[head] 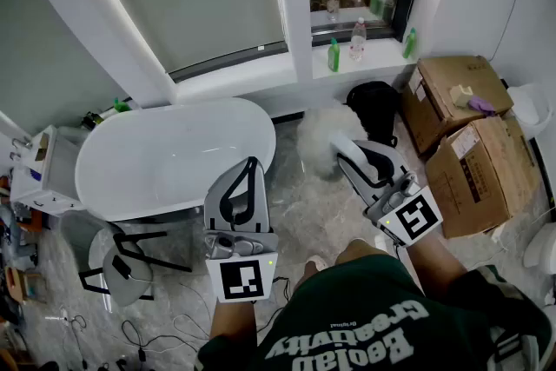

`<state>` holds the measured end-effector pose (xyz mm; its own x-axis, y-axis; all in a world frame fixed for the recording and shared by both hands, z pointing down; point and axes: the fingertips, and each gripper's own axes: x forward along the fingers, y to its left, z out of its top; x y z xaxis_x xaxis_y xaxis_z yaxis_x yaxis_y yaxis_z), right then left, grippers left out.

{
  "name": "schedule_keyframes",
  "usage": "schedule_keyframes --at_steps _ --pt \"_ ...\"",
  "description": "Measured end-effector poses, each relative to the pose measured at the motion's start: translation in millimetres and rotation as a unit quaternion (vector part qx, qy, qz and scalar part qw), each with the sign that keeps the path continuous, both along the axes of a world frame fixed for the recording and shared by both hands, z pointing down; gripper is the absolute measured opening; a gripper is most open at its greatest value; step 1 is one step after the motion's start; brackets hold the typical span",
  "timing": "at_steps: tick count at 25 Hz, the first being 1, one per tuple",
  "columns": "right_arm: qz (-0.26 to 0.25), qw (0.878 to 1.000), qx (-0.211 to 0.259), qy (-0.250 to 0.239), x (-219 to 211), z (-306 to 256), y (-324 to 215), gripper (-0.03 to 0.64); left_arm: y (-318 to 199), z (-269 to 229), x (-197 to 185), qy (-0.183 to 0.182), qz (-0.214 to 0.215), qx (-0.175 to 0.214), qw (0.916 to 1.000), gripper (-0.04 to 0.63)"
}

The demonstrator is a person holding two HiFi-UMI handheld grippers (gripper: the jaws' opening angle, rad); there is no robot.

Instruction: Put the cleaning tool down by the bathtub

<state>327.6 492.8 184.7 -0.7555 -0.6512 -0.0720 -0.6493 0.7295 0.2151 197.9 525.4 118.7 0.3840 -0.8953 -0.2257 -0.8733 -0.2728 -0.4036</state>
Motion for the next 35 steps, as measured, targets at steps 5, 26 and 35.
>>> schedule_keyframes --at_steps 5,26,35 --pt "0.014 1.0 -0.004 -0.001 7 2 -6 0.097 -5 6 1 0.005 0.004 -0.011 0.9999 0.006" --pt "-0.005 0.998 -0.032 -0.055 88 9 -52 0.097 -62 4 71 0.016 -0.033 -0.028 0.9989 0.005" --pt "-0.013 0.997 -0.044 -0.065 119 23 -63 0.097 -70 18 97 0.007 -0.045 -0.035 0.9983 0.006"
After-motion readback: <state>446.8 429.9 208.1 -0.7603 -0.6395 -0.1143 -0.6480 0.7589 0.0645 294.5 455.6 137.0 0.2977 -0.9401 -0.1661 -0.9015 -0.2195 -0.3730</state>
